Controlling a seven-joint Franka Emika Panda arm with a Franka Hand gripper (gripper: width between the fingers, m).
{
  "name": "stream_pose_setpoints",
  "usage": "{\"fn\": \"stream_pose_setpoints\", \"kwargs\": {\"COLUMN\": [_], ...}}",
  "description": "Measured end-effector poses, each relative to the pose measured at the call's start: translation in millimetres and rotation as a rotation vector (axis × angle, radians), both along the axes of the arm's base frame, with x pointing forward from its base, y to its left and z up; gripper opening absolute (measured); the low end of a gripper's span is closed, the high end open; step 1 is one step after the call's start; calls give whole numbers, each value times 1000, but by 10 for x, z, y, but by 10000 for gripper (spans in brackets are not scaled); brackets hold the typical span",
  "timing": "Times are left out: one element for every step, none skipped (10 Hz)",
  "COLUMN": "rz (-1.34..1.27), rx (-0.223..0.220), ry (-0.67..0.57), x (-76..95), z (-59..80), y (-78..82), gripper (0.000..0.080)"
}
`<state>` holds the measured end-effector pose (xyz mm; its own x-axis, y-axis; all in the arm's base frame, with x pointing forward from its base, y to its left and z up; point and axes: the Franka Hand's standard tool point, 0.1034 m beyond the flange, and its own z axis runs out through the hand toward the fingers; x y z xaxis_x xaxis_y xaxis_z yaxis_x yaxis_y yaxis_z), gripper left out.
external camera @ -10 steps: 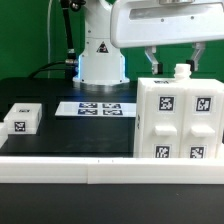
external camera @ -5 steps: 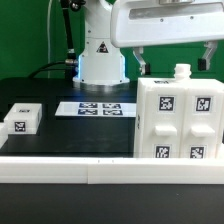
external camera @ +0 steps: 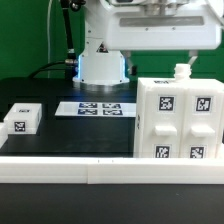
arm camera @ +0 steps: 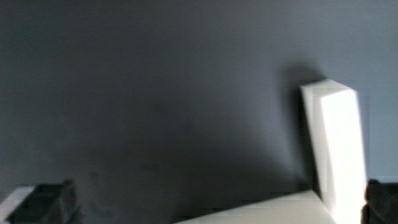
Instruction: Assemble cabinet
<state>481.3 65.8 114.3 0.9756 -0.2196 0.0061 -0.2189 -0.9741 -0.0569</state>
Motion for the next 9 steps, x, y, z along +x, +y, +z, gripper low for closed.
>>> {"fn": "stream_pose_setpoints", "kwargs": {"rz": [2, 4, 3, 4, 25, 63, 78, 119, 132], "rx": [2, 2, 1, 1, 0, -5, -7, -12, -15], "ry": [-5, -5, -5, -5, -9, -18, -23, -22, -19], "x": [23, 24, 30, 29, 37, 36, -18, -70, -117], "z": [19, 15, 9, 9, -5, -53, -107, -153, -192], "y": [43, 48, 43, 46, 21, -86, -229, -395, -625], "gripper": [797, 797, 797, 797, 797, 797, 797, 797, 797]}}
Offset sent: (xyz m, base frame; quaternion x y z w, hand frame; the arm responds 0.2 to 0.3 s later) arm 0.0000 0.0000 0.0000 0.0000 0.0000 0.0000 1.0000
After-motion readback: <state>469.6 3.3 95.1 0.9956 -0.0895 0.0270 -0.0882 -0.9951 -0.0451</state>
